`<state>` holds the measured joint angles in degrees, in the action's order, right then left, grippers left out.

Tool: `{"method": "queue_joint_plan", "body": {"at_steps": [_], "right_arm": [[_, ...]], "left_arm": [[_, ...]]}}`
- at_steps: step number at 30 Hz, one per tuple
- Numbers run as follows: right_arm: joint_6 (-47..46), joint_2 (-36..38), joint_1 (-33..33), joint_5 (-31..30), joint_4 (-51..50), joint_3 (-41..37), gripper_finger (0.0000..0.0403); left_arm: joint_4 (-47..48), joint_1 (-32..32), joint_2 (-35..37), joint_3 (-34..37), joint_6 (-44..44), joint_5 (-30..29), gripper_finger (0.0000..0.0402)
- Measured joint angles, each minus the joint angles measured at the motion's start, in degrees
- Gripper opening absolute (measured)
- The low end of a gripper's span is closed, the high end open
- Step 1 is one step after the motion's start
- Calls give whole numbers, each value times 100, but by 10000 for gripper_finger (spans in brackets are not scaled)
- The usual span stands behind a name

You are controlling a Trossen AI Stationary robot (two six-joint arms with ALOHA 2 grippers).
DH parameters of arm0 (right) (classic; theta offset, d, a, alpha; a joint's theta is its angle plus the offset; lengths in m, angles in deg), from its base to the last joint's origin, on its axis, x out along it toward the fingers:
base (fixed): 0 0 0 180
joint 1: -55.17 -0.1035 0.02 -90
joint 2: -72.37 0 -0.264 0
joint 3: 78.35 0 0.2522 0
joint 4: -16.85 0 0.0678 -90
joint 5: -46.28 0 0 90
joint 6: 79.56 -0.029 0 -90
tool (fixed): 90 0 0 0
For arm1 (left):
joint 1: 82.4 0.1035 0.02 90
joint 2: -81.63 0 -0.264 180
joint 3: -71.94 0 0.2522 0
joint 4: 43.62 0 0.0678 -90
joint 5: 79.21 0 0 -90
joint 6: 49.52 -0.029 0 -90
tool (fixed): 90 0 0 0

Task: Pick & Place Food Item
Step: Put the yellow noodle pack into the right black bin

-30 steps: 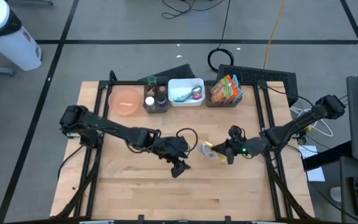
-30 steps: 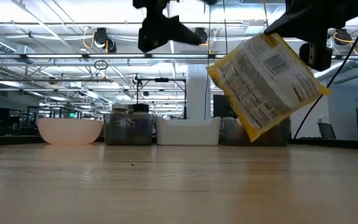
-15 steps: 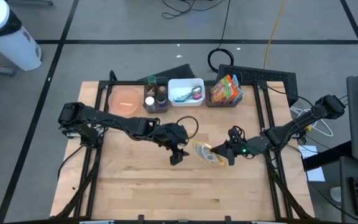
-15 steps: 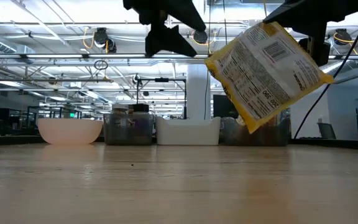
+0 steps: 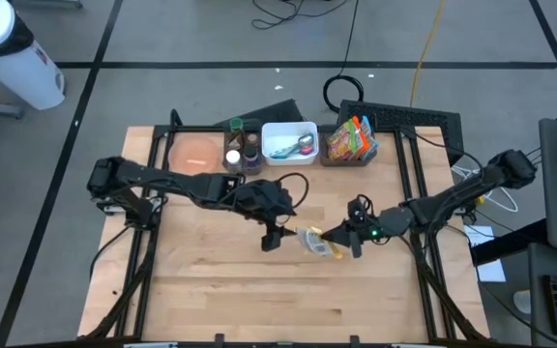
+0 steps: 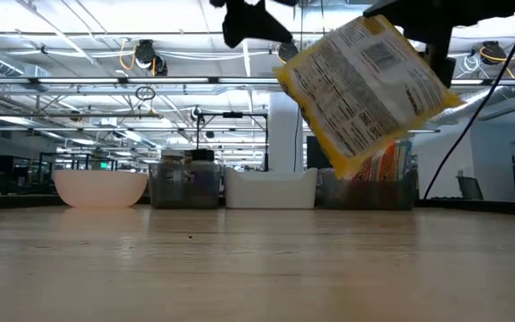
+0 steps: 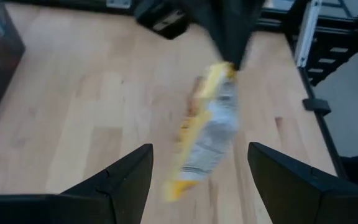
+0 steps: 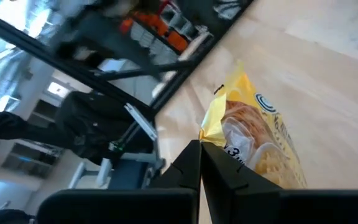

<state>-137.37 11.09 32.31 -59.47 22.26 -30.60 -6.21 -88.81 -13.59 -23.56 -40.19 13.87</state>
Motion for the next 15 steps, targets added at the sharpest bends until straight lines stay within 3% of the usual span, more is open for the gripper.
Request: {"method": "queue_joint_plan", "body": {"at_steps": [6,15], "right_arm": [[163,-186,45,241,481,0,0],[398,-243,45,241,908,0,0]], "left_arm": [[556,184,-2,-11,129,251,271],[632,234,-4,-11,130,608,271]]}}
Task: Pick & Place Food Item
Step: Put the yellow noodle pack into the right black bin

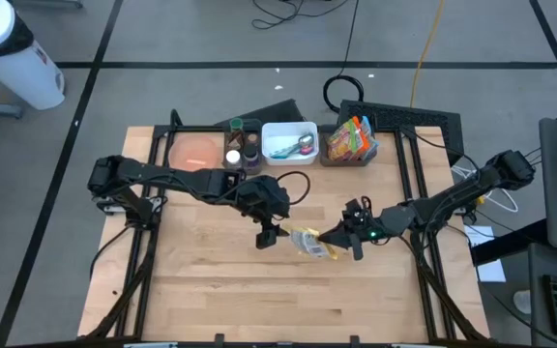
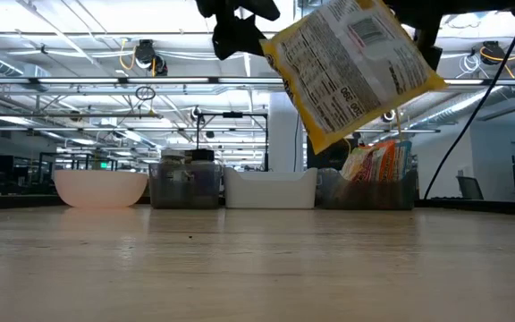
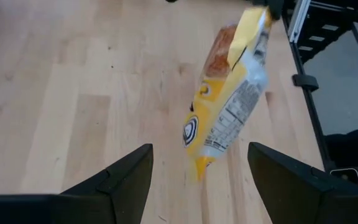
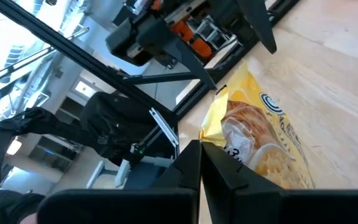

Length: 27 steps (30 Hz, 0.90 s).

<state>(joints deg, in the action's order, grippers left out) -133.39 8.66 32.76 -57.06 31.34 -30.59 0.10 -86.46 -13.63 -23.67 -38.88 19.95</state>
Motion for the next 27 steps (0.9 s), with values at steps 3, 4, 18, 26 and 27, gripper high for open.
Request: {"method": "queue_joint_plan", "body": {"at_steps": [3,4,18,26,27], "right_arm": [[73,3,1,-1,201,0,0],[97,3,3,0,229,0,0],[103,1,9,-1,238,0,0],[119,1,11,-1,236,0,0],[121,1,11,-1,237,0,0]], "left_arm": [[3,-3,0,0,2,66,260],[2,-3,0,0,4,107,252],[-14,-1,0,4,34,139,76],[-22,6,0,4,-45,148,7],[-21,19,0,4,-44,158,5]]}}
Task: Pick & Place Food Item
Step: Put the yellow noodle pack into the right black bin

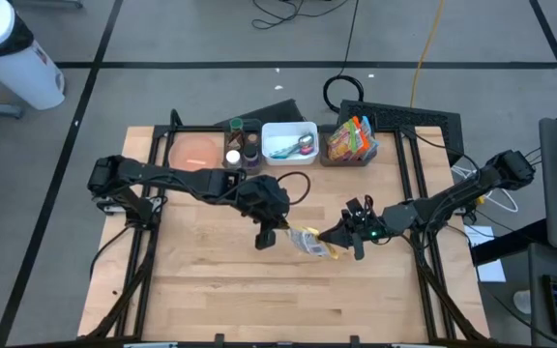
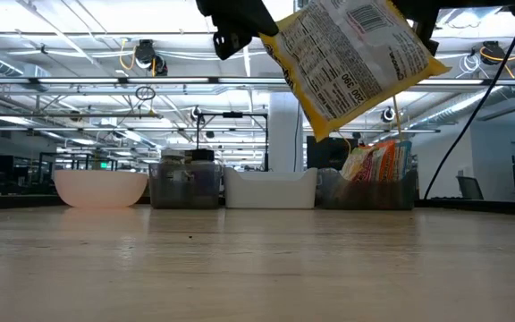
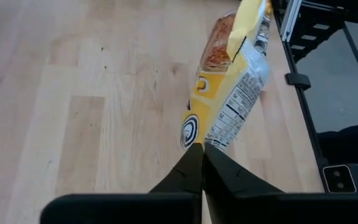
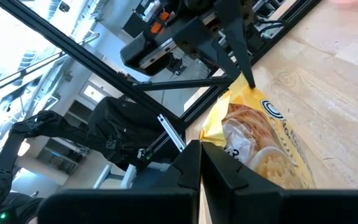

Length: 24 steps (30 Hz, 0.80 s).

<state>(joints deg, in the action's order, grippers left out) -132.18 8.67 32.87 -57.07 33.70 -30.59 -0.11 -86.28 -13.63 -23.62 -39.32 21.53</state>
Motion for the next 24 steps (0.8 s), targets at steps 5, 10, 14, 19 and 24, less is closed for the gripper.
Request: {"method": "queue_joint_plan", "body": {"at_steps": [5,10,14,19,24], "right_arm": [[226,0,0,-17,197,0,3],[389,3,111,-13,579,0,38],[433,7,341,8,730,0,88],[581,7,813,488,959,0,157],[701,7,1463,1519,739,132,203]], "left_arm": [[1,59,0,0,42,155,3],[36,110,0,7,78,427,3],[71,109,0,7,109,486,2],[55,135,7,7,332,747,1],[-30,218,7,7,594,746,1]]}}
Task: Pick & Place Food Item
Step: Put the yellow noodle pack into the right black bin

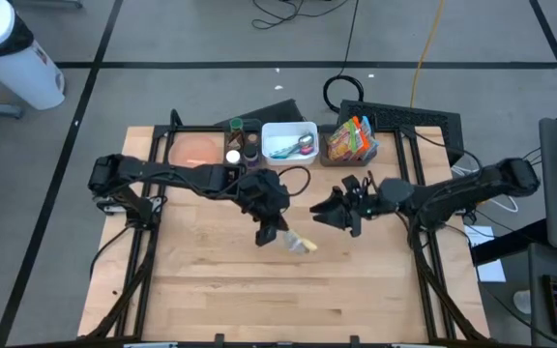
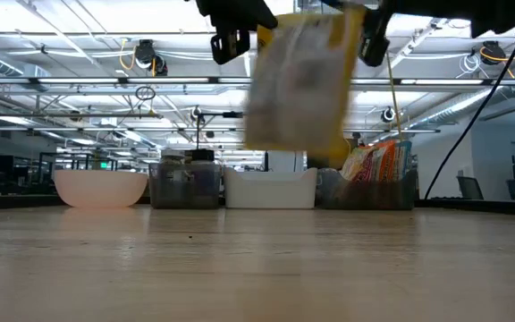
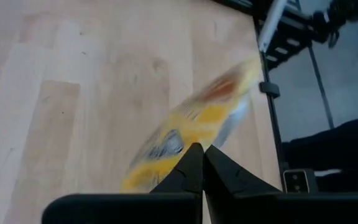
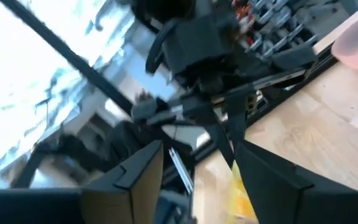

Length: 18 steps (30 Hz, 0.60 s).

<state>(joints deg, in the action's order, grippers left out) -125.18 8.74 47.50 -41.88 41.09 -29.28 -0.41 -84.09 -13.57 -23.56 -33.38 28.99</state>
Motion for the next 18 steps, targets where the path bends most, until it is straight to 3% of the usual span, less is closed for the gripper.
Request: {"method": "queue_joint_plan", "body": {"at_steps": [5,9,14,18], "right_arm": [[903,0,659,1233,-1414,638,211],[1688,-4,1046,1889,-2843,1352,203],[2735,-4,1261,1946,-4208,1949,199],[3128,-105,1372,1947,-4529,2061,202]], "left_arm": [[-108,211,2,-33,480,-45,1],[-350,353,2,-33,917,-24,1],[-741,494,2,-33,1325,-45,0],[-1146,568,7,-35,1564,-133,0]]}}
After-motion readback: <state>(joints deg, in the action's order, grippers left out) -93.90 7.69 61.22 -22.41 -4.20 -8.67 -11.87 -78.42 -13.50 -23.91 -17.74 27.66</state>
